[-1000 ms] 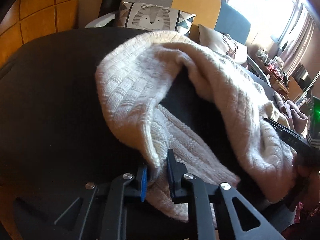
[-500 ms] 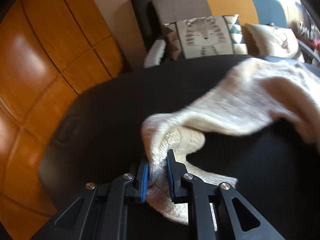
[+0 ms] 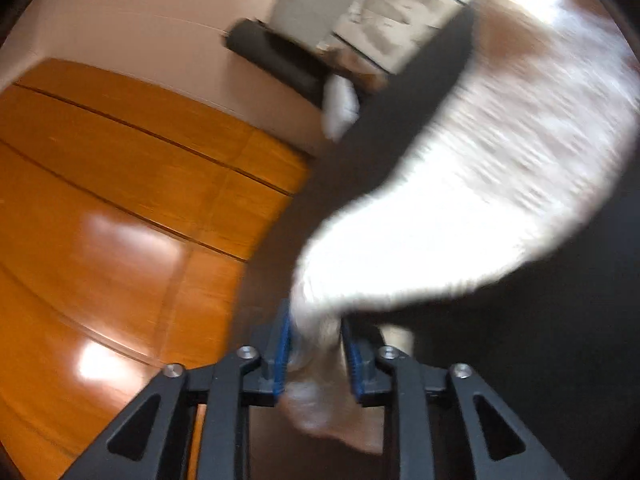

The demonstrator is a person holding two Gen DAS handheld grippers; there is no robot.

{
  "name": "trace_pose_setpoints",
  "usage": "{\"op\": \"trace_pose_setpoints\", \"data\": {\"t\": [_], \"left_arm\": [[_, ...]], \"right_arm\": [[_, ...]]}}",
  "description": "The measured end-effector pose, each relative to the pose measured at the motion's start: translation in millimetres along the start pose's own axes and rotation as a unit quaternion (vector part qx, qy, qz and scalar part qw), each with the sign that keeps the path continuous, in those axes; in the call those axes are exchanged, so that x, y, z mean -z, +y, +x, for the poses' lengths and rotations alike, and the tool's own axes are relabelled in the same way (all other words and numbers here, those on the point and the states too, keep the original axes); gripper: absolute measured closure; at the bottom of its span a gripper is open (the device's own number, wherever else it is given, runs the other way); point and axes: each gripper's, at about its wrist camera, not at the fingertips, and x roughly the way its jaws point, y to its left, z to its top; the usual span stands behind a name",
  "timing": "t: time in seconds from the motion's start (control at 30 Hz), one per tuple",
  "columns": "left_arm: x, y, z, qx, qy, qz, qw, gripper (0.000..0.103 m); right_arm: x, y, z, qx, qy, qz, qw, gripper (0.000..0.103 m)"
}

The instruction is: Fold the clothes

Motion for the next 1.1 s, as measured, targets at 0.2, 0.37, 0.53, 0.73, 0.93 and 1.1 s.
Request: {"op": "trace_pose_setpoints", "data": {"t": [0.2, 0.37, 0.53, 0.73, 0.93, 1.1], "left_arm": [[11, 15, 7, 0.047, 0.040, -0.089, 0.9941, 0.078], [13, 38, 12, 0.101, 0.045, -0.123, 0.9861, 0.074], [30, 96, 18, 0.208, 0.028, -0.279, 0.9371, 0.074], [57, 132, 28, 0.251, 0.035, -0.370, 0.8940, 0.074], [35, 76, 4, 0.208, 0.041, -0.162, 0.9637, 0.074], [25, 92, -49, 0.284, -0.023, -0.206, 0.9362, 0.074]], "right_arm": [[1, 4, 1, 0.009, -0.003, -0.002, 1.000, 0.071], [1, 2, 1, 0.006, -0.003, 0.003, 1.000, 0.071], [0, -1, 1, -0.002, -0.001, 0.007, 1.000, 0.071], [0, -3, 1, 0.003, -0.005, 0.006, 1.000, 0.071], [-5, -9, 0, -0.009, 0.001, 0.010, 1.000, 0.071], [-10, -27, -33, -0.075, -0.036, 0.066, 0.994, 0.071]]}}
